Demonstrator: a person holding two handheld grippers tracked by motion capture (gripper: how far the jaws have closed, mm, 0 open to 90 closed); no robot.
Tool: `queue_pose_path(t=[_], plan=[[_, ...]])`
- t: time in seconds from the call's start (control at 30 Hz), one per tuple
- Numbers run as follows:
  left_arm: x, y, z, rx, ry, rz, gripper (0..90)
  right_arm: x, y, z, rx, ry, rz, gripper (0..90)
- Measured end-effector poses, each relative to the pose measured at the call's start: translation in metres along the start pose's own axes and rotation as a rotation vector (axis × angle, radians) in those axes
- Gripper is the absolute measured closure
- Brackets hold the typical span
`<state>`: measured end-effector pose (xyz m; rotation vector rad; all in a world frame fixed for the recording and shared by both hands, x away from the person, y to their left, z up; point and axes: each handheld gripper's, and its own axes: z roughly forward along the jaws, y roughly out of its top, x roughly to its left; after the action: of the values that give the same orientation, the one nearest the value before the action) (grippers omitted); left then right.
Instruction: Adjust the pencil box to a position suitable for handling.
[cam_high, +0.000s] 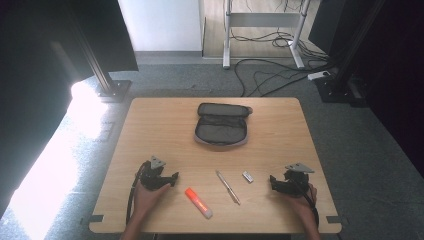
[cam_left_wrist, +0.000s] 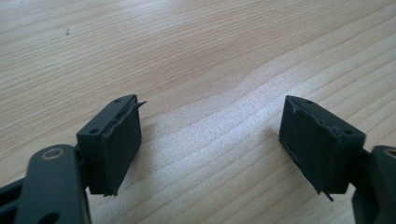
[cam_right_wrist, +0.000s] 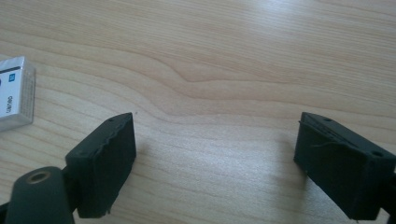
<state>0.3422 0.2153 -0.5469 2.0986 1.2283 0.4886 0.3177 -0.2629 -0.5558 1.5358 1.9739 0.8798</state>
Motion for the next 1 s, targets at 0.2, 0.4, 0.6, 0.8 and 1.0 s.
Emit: queue_pose_path(t=[0.2,0.4,0.6,0.8,1.0], plan=[[-0.0014,-0.0005,-0.0005,0.0,0.004,-0.005,20.7,0.0,-0.0018,-0.0019,-0.003,-0.007,0.003,12.9],[-0.0015,-0.0014,-0.0013,0.001,0.001,0.0,20.7,-0.0001,-0.0011,-0.0016,-0.006,0.001,0.001,15.2],[-0.0016,-0.0015,-0.0014,0.001,0.001,0.0,20.7,-0.0004,-0.0019,-0.0027,-0.01,-0.003,0.002,16.8],[-0.0017,-0.0014,-0.0014,0.001,0.001,0.001,20.7,0.0004,-0.0018,-0.0024,-0.009,-0.01,0.006,16.3],[-0.0021,-0.0017,-0.0017,0.0,0.0,0.001,21.1,0.003,-0.0031,-0.0038,-0.011,-0.019,0.02,17.4]])
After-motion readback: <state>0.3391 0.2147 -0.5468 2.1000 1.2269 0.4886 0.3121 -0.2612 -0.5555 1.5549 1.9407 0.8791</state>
